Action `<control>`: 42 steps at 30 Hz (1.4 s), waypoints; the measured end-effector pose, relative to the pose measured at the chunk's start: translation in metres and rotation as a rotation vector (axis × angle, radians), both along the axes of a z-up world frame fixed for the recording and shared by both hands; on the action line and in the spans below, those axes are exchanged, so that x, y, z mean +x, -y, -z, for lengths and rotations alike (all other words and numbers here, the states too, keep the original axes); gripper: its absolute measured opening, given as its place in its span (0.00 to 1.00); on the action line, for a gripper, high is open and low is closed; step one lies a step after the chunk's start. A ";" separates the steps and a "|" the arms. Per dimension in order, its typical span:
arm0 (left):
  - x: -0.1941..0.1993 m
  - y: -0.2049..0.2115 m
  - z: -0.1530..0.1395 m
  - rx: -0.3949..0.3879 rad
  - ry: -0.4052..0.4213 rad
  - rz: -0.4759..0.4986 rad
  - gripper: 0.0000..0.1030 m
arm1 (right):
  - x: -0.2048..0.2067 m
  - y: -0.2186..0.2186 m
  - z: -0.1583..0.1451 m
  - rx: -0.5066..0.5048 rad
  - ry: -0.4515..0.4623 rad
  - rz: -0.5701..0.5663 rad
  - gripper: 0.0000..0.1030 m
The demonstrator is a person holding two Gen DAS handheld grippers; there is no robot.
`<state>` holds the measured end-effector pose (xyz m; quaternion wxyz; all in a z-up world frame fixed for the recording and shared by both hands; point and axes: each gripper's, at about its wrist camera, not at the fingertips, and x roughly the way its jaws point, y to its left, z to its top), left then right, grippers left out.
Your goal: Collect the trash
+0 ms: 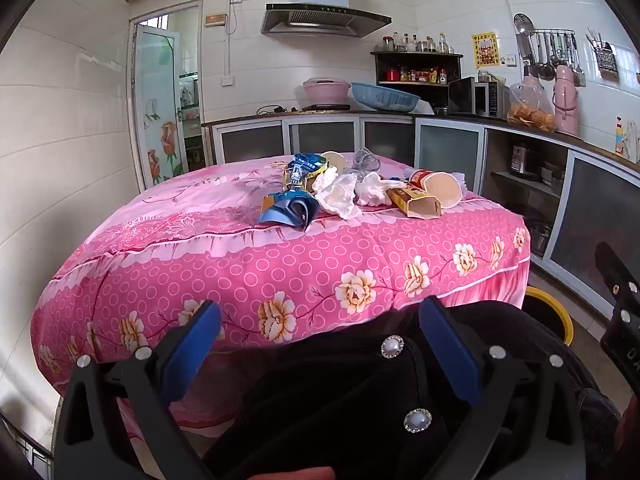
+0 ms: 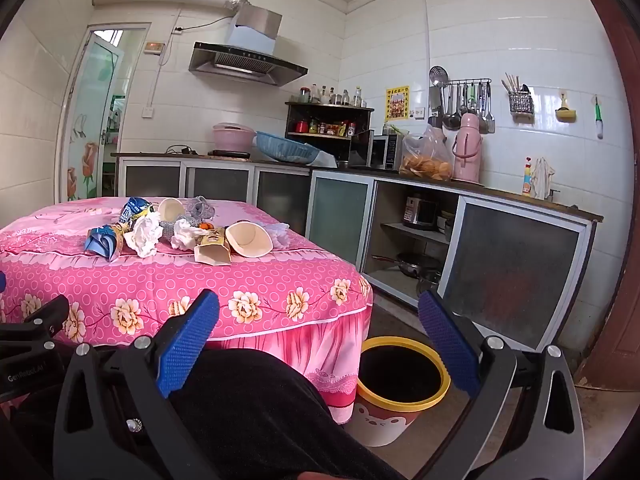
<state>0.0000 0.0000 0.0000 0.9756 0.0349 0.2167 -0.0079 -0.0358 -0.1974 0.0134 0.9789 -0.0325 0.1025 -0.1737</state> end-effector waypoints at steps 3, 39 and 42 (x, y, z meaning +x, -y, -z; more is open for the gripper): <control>0.000 -0.001 0.000 -0.014 -0.007 -0.001 0.93 | 0.000 0.000 0.000 0.005 0.002 -0.001 0.92; -0.001 -0.003 -0.002 -0.013 -0.013 -0.001 0.93 | 0.003 0.001 0.001 0.007 0.000 0.005 0.92; 0.000 -0.002 -0.001 -0.013 -0.014 -0.001 0.93 | 0.003 0.001 0.001 0.007 0.000 0.005 0.92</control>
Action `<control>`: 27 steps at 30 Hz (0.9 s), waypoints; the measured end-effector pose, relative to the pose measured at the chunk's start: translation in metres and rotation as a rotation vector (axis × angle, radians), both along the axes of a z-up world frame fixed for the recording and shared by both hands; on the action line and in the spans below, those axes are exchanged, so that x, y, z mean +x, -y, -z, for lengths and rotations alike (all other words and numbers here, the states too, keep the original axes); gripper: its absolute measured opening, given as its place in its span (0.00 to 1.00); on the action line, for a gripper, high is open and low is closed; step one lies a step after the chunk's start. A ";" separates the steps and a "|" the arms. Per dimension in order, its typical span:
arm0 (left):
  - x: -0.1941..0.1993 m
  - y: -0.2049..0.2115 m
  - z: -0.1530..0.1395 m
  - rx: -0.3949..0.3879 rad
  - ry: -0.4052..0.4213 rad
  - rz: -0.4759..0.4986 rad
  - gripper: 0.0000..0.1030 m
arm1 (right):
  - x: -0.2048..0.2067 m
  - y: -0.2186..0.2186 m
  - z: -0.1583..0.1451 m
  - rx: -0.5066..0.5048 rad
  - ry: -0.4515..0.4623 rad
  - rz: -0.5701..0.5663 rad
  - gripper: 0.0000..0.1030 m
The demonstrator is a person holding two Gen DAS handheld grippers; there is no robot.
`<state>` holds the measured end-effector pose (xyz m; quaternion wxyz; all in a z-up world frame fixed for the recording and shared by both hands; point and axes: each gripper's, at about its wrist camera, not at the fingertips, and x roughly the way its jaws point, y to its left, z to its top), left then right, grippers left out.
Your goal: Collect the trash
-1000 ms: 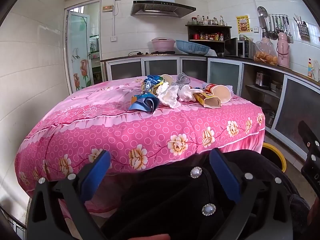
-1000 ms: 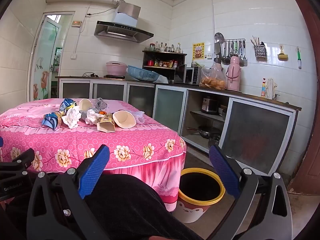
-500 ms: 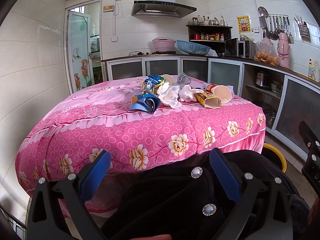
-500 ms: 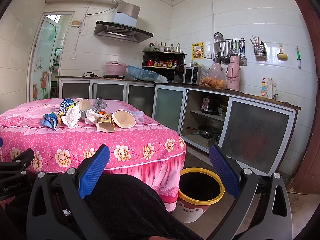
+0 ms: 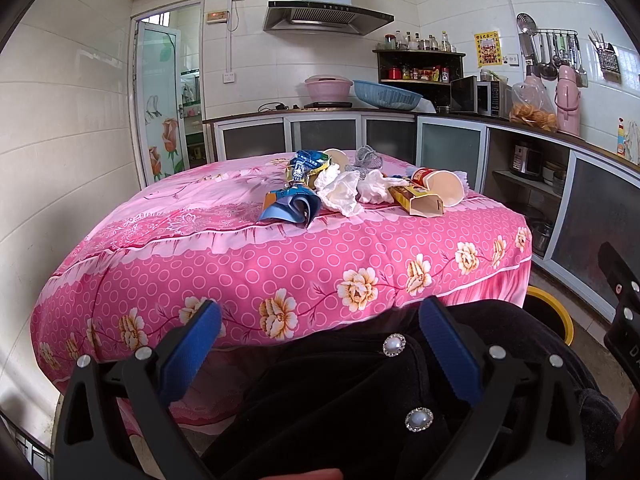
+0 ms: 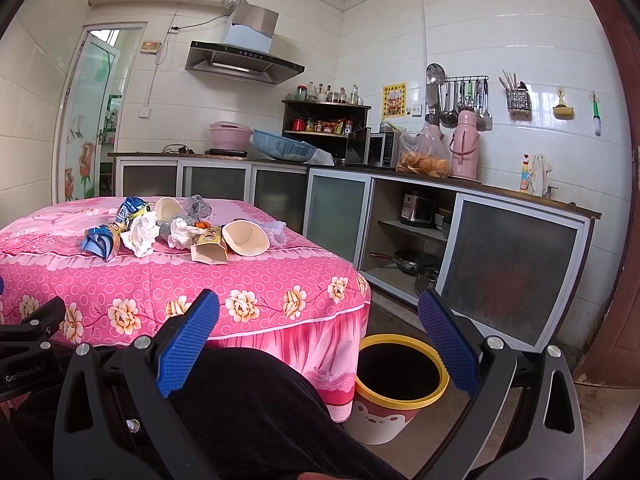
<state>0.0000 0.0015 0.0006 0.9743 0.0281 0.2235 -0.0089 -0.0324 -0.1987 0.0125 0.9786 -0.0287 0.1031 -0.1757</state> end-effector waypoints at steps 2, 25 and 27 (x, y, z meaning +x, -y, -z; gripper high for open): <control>0.000 -0.001 0.000 -0.001 0.000 0.000 0.93 | 0.000 0.000 0.000 0.000 -0.001 0.000 0.92; 0.003 -0.005 0.004 -0.001 0.000 -0.001 0.93 | -0.001 0.000 -0.001 0.000 -0.001 0.001 0.92; 0.004 -0.006 0.005 0.000 0.000 0.000 0.93 | -0.001 0.000 -0.001 0.000 0.000 0.001 0.92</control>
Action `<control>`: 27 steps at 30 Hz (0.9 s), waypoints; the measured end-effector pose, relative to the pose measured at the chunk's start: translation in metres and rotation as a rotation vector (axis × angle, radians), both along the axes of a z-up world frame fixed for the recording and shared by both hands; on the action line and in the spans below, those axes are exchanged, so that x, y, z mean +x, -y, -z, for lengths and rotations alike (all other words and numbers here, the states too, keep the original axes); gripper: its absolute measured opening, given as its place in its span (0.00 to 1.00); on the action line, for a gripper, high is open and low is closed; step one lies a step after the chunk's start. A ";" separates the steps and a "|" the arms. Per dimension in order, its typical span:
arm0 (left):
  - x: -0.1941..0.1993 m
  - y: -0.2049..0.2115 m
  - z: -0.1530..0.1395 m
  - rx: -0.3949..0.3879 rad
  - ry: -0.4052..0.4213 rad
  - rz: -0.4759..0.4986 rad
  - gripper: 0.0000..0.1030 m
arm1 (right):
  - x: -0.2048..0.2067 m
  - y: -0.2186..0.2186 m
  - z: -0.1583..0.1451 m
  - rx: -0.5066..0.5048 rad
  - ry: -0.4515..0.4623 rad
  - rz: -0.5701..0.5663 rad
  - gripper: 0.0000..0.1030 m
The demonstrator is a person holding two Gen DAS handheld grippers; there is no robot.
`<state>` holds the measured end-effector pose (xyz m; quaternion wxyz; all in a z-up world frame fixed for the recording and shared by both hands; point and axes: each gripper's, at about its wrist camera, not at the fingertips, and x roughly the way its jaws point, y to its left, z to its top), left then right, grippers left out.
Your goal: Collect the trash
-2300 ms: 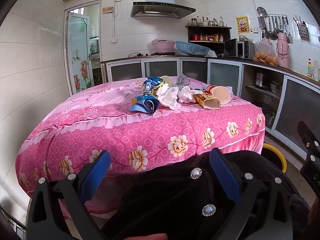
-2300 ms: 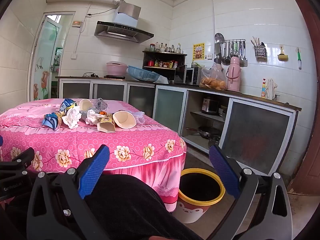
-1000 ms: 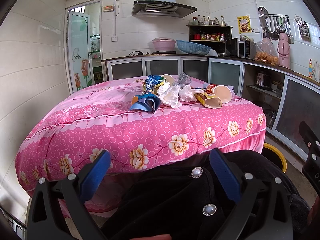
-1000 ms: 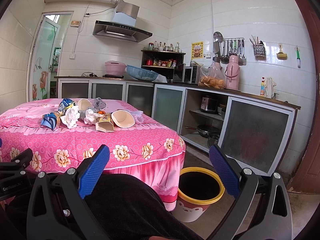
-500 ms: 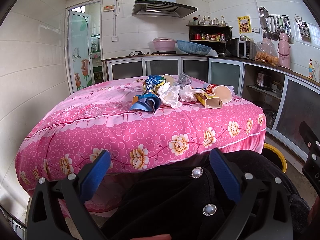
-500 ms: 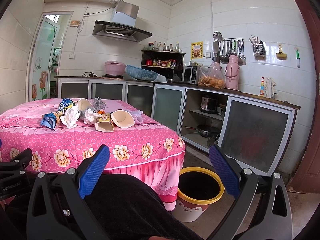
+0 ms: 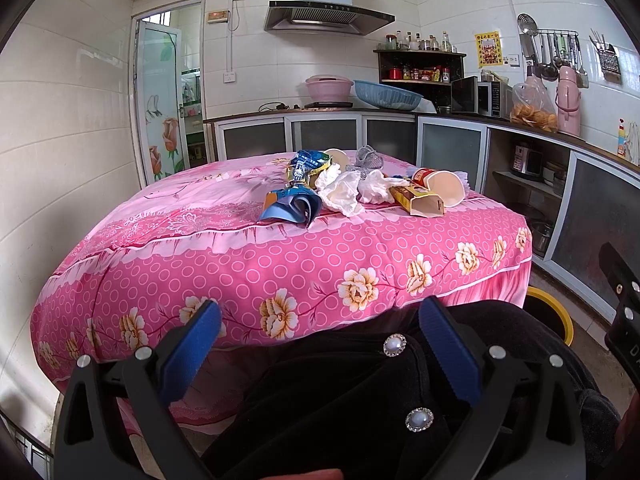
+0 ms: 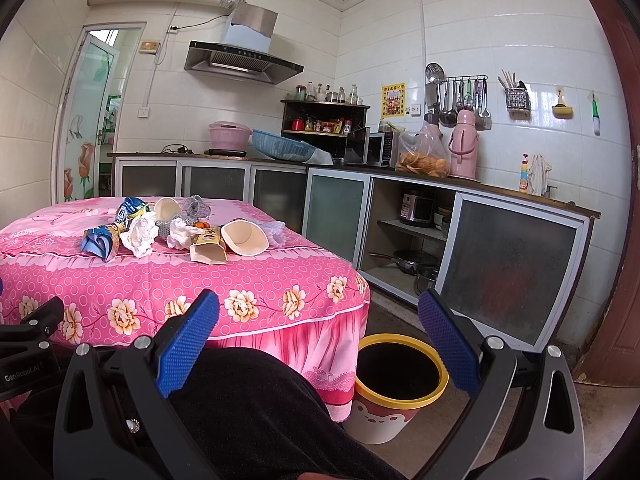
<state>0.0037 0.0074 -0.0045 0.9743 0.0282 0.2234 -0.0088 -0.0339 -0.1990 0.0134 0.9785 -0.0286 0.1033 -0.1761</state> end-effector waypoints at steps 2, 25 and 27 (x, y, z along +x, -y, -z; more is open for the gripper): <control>-0.001 0.002 -0.002 -0.001 0.000 0.000 0.93 | 0.001 0.000 0.000 0.001 -0.001 0.001 0.92; 0.002 0.002 -0.003 -0.007 -0.011 -0.011 0.93 | -0.004 0.008 -0.002 0.009 -0.006 0.014 0.92; 0.003 0.002 -0.003 -0.009 -0.013 -0.012 0.93 | -0.004 0.008 -0.002 0.009 -0.005 0.014 0.93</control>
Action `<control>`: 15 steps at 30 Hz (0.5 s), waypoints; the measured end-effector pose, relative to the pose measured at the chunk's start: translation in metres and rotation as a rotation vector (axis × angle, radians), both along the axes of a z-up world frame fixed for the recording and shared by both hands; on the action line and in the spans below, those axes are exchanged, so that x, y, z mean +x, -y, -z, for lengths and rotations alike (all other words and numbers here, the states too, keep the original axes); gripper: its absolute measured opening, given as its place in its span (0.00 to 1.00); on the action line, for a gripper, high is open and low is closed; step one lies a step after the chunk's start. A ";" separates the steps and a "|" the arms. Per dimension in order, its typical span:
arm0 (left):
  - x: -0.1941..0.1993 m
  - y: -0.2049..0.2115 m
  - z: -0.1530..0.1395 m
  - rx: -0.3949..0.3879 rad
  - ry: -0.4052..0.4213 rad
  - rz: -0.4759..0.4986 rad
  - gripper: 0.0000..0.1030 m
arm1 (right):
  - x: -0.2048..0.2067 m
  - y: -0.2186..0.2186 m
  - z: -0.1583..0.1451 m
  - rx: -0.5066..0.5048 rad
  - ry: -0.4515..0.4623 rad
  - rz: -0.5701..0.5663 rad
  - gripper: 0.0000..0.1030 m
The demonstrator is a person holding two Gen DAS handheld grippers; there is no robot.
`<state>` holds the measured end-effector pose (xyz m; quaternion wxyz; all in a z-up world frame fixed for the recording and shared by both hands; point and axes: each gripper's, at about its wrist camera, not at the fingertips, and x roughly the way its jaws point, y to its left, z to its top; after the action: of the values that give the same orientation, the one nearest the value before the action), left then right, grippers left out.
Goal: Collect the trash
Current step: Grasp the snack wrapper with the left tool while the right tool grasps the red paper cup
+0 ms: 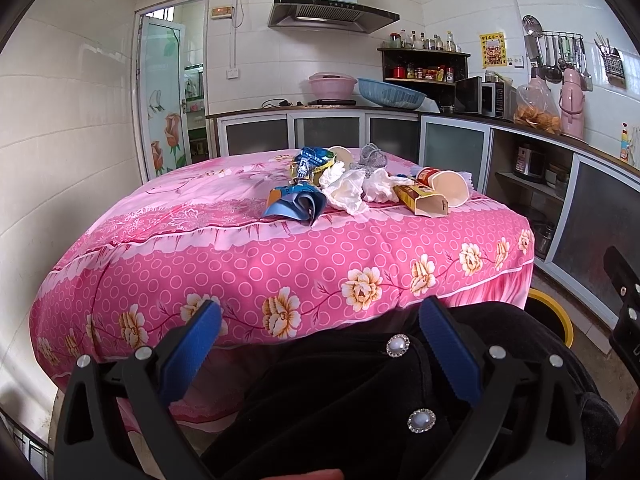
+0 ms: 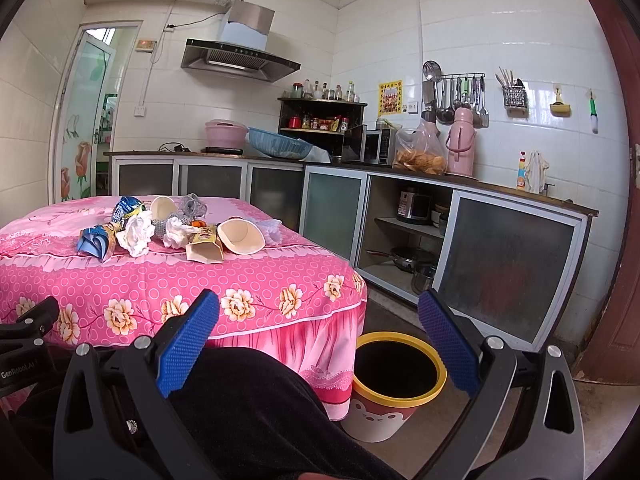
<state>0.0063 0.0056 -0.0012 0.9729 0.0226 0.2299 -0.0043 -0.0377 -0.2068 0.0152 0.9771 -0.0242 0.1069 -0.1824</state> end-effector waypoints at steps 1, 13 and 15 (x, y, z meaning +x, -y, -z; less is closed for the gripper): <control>0.000 0.000 0.000 -0.001 -0.001 0.000 0.93 | 0.000 0.000 0.000 0.000 0.000 0.000 0.92; 0.003 -0.002 0.000 0.001 -0.006 -0.013 0.93 | 0.006 0.003 -0.004 -0.013 -0.007 0.040 0.92; 0.012 -0.007 -0.003 -0.004 -0.016 -0.034 0.93 | 0.015 0.011 -0.010 -0.023 -0.012 0.058 0.92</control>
<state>0.0179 0.0129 0.0022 0.9710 0.0167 0.2382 0.0117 -0.0229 -0.2177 0.0249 0.9704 -0.0336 0.1112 -0.2115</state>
